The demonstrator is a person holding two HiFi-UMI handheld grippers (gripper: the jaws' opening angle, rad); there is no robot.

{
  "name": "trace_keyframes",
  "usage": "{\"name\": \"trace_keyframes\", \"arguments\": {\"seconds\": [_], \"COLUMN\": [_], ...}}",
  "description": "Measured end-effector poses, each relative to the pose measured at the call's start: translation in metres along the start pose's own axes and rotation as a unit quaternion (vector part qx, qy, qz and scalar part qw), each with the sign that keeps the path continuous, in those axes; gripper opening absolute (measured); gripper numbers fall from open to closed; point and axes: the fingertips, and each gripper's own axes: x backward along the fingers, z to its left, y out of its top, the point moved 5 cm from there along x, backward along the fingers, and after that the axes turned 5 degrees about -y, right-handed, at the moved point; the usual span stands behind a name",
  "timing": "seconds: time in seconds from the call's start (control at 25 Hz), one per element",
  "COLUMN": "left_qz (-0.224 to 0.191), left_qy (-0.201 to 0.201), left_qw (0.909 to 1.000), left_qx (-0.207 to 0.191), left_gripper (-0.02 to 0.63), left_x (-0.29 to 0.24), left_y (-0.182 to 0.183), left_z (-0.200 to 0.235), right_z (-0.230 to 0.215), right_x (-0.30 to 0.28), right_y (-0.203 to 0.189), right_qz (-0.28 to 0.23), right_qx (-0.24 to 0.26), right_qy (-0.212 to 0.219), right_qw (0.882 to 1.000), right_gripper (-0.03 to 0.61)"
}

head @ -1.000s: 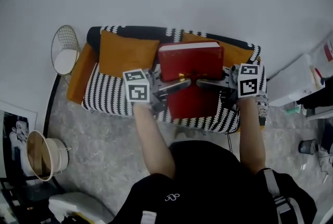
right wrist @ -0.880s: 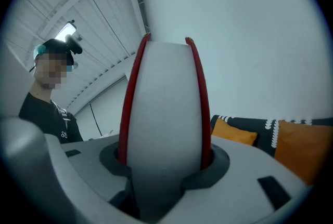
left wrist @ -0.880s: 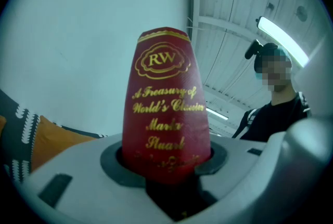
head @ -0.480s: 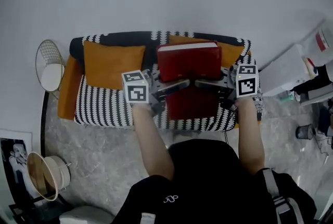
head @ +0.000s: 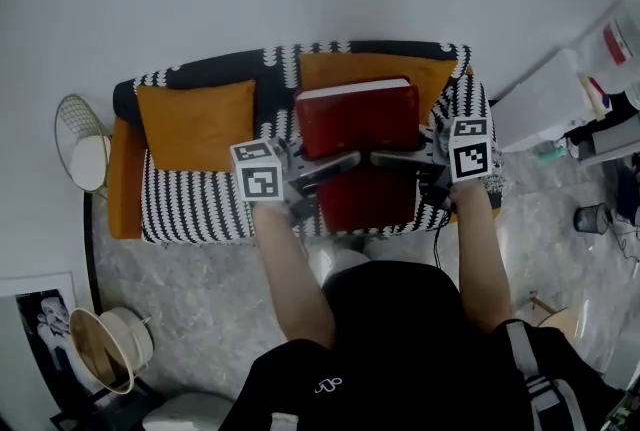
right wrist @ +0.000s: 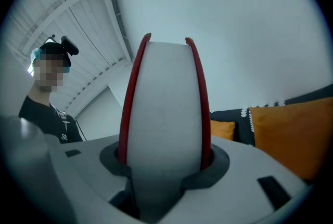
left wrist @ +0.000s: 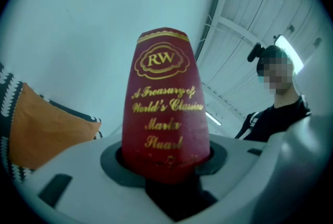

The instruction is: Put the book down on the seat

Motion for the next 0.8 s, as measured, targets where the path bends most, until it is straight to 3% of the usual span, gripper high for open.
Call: {"name": "trace_keyframes", "arguments": {"seconds": [0.48, 0.8], "left_qz": [0.031, 0.026], "left_qy": [0.016, 0.029], "left_qw": [0.9937, 0.986], "left_qx": [0.107, 0.162], "left_gripper": [0.213, 0.214], "left_x": [-0.015, -0.017], "left_y": [-0.052, -0.088], "left_z": [0.049, 0.076], "right_z": [-0.051, -0.081], "right_x": [0.016, 0.02], "right_y": [-0.054, -0.089], "right_qz": [-0.012, 0.001], "right_qx": [-0.113, -0.166], "right_qy": [-0.008, -0.012], "right_qw": [0.993, 0.986], "right_gripper": [0.235, 0.235]}}
